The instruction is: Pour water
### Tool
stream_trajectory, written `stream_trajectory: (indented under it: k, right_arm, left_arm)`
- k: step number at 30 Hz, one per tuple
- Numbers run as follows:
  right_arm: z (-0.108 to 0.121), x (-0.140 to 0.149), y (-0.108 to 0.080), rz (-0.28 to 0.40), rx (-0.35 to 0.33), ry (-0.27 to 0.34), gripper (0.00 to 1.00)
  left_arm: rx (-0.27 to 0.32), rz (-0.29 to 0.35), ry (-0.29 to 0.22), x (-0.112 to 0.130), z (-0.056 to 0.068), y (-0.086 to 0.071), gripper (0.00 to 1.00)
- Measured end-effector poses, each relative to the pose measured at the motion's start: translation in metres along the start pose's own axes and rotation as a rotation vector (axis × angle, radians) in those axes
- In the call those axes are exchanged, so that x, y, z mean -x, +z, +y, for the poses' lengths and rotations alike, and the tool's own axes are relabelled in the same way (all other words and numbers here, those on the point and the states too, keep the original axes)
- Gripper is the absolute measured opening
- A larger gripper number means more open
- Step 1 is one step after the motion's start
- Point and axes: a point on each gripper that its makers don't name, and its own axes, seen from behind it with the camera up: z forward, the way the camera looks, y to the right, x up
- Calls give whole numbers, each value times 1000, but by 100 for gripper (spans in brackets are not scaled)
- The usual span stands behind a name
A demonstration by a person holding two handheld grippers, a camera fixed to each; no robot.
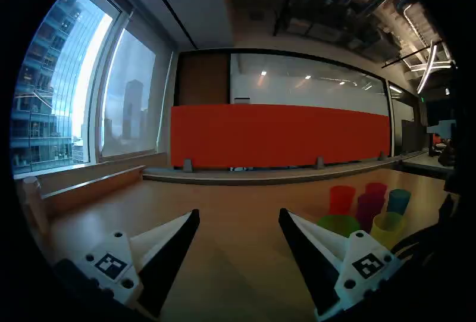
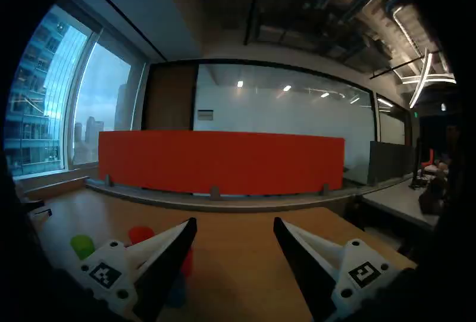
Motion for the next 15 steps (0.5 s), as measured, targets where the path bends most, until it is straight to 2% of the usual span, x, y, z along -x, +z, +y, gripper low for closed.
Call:
stream_trajectory:
  k: [15]
  right_arm:
    - [3,-2,-6,26,4,-10,100]
  left_arm:
    - [0,-2,5,0,1,0,99]
